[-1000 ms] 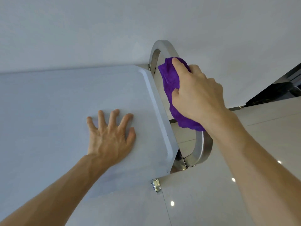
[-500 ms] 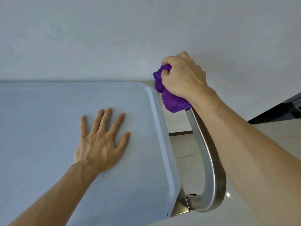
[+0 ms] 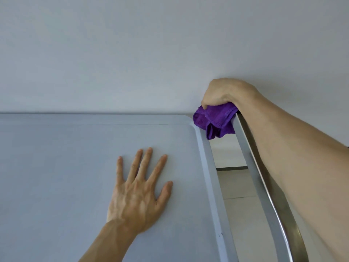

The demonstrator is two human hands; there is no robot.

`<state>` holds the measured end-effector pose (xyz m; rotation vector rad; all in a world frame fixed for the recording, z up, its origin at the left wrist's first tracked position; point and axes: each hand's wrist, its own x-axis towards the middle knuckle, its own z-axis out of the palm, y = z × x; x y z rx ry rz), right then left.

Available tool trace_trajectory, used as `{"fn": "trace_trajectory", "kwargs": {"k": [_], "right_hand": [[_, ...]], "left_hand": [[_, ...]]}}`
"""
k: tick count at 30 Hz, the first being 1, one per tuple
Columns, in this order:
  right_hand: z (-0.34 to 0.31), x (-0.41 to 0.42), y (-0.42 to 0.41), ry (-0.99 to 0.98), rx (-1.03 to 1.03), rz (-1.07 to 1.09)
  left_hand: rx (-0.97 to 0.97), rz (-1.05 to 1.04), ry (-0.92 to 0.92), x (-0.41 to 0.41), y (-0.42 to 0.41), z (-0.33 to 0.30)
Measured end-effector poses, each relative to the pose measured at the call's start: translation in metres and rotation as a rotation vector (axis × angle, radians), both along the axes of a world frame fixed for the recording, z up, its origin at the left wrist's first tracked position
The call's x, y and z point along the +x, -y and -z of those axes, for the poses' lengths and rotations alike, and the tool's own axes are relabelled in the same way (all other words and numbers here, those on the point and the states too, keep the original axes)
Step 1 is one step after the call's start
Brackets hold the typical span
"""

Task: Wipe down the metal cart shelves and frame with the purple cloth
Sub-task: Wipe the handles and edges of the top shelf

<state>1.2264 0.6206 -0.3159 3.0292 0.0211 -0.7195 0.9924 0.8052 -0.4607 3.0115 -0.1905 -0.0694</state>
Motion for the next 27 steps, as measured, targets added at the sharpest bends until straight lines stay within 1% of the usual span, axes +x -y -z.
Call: {"fn": "trace_trajectory", "kwargs": {"k": [3, 5, 8, 10, 13, 21, 23, 25, 27], "right_hand": [[0.000, -0.002, 0.002, 0.025, 0.059, 0.010], [-0.003, -0.012, 0.007, 0.094, 0.146, 0.030], [-0.007, -0.040, 0.019, 0.245, 0.317, 0.078], [-0.006, -0.068, 0.025, 0.384, 0.347, 0.058], [0.000, -0.111, 0.031, 0.509, 0.299, -0.009], [0.004, -0.227, 0.046, 0.590, 0.236, -0.028], [0.007, -0.256, 0.047, 0.617, 0.182, -0.027], [0.013, -0.284, 0.047, 0.681, 0.110, -0.019], [0.021, -0.312, 0.047, 0.756, 0.107, 0.007]], "left_hand": [[0.010, 0.003, 0.000, 0.000, 0.000, 0.000], [0.015, 0.000, -0.002, -0.001, 0.000, 0.000], [0.022, 0.001, -0.014, 0.000, 0.001, -0.002], [0.026, -0.005, -0.018, -0.001, 0.002, -0.001], [0.021, -0.020, -0.020, -0.002, 0.001, 0.000], [-0.007, -0.045, -0.008, -0.002, 0.001, 0.002], [-0.016, -0.041, 0.002, -0.002, 0.000, 0.002], [-0.034, -0.042, 0.007, -0.002, 0.000, 0.001], [-0.056, -0.043, 0.004, -0.003, 0.000, -0.001]]}}
